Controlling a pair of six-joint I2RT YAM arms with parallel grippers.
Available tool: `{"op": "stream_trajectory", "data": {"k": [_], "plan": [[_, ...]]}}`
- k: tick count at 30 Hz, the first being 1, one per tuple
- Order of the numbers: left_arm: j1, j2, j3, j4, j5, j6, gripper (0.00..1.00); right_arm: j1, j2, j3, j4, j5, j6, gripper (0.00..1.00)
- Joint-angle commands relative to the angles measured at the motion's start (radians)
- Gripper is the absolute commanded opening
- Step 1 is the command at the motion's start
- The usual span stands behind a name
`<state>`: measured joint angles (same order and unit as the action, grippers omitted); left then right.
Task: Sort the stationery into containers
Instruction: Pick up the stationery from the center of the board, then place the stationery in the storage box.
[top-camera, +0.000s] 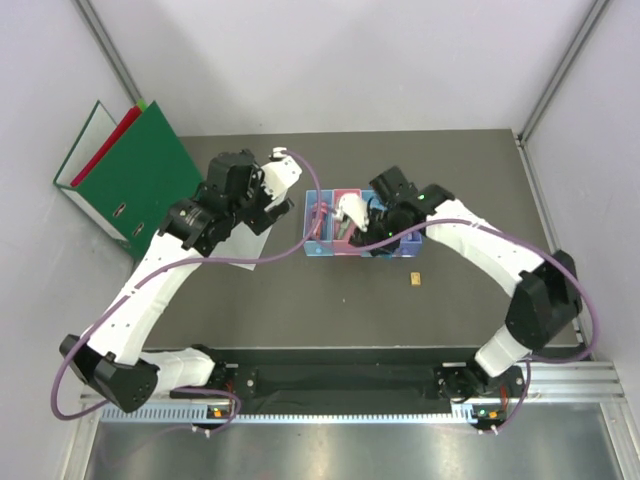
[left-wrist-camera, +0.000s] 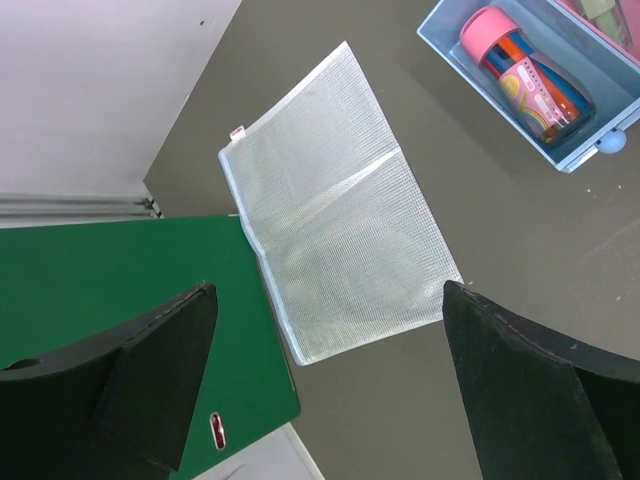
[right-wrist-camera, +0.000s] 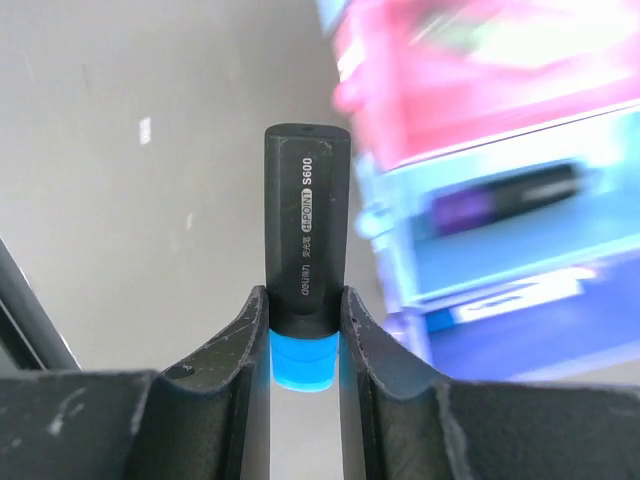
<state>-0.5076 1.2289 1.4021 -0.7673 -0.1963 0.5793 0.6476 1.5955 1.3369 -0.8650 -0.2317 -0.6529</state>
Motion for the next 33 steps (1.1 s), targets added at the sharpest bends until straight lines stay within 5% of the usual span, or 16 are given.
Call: {"op": "stream_trajectory", "data": {"k": [1, 13, 21, 33], "plan": [[0.001, -0.046, 0.001, 0.030, -0.011, 0.001, 0.99, -0.014, -0.088, 0.129, 0.029, -0.021, 0.232, 0.00], [0.001, -0.029, 0.037, -0.027, -0.020, 0.013, 0.99, -0.195, 0.113, 0.283, 0.230, -0.066, 0.766, 0.00], [0.000, -0.012, 0.069, -0.041, -0.026, 0.027, 0.99, -0.233, 0.294, 0.331, 0.299, -0.090, 0.812, 0.00], [0.000, 0.032, 0.090, -0.009, 0.001, 0.022, 0.99, -0.301, 0.281, 0.154, 0.403, -0.077, 0.826, 0.00]]}}
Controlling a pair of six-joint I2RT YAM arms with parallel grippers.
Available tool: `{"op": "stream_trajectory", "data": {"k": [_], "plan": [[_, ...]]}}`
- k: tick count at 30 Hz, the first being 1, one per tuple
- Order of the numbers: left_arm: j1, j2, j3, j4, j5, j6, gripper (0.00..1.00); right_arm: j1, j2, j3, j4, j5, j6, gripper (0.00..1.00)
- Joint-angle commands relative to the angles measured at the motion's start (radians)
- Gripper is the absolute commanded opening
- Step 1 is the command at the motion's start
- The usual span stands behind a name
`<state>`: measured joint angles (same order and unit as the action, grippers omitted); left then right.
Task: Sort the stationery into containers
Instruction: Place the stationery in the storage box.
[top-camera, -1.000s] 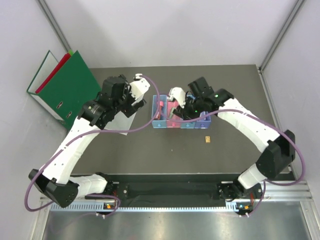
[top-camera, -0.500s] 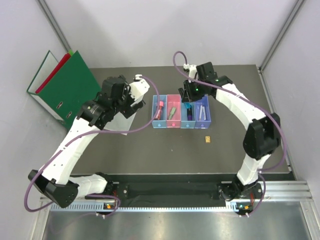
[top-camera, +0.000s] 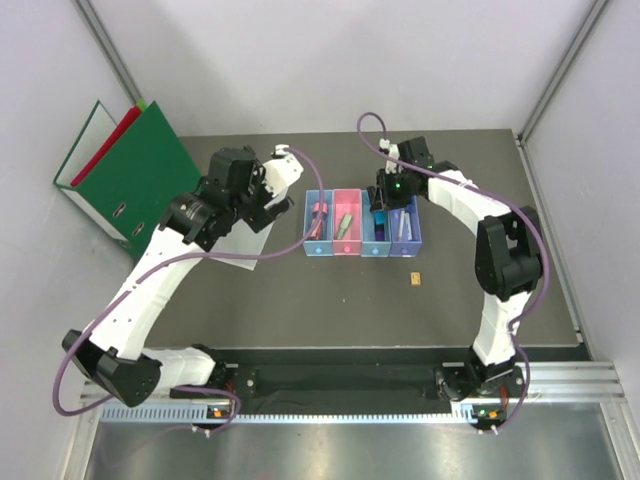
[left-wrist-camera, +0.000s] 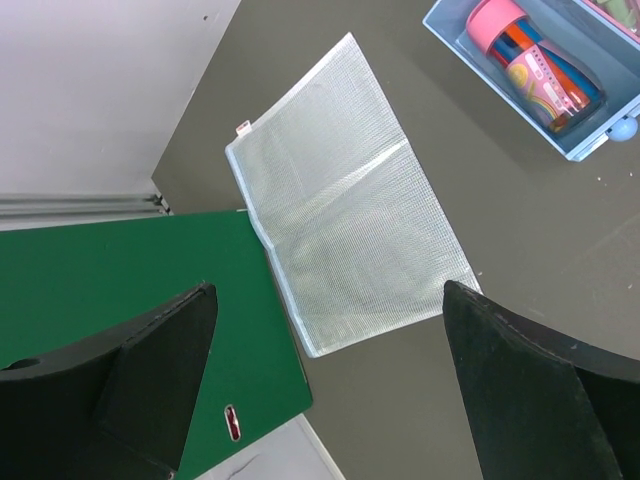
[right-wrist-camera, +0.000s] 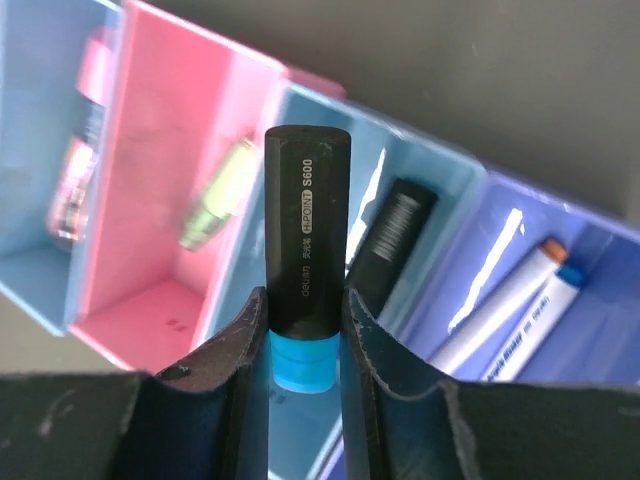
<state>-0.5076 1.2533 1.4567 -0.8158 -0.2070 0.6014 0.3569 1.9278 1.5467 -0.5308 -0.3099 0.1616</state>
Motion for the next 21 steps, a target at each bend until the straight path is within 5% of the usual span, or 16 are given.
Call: {"op": "stream_trajectory", "data": {"k": [1, 8, 21], "plan": [[0.000, 0.015, 0.036, 0.044, 0.017, -0.002, 0.99, -0.012, -0.053, -0.065, 0.071, 0.008, 0.010, 0.00], [0.001, 0.029, 0.031, 0.064, 0.032, -0.014, 0.99, -0.009, -0.047, -0.074, 0.084, 0.000, -0.014, 0.02], [0.001, 0.006, -0.015, 0.087, 0.047, -0.038, 0.99, 0.020, -0.118, -0.025, 0.058, 0.018, -0.131, 0.46]]}}
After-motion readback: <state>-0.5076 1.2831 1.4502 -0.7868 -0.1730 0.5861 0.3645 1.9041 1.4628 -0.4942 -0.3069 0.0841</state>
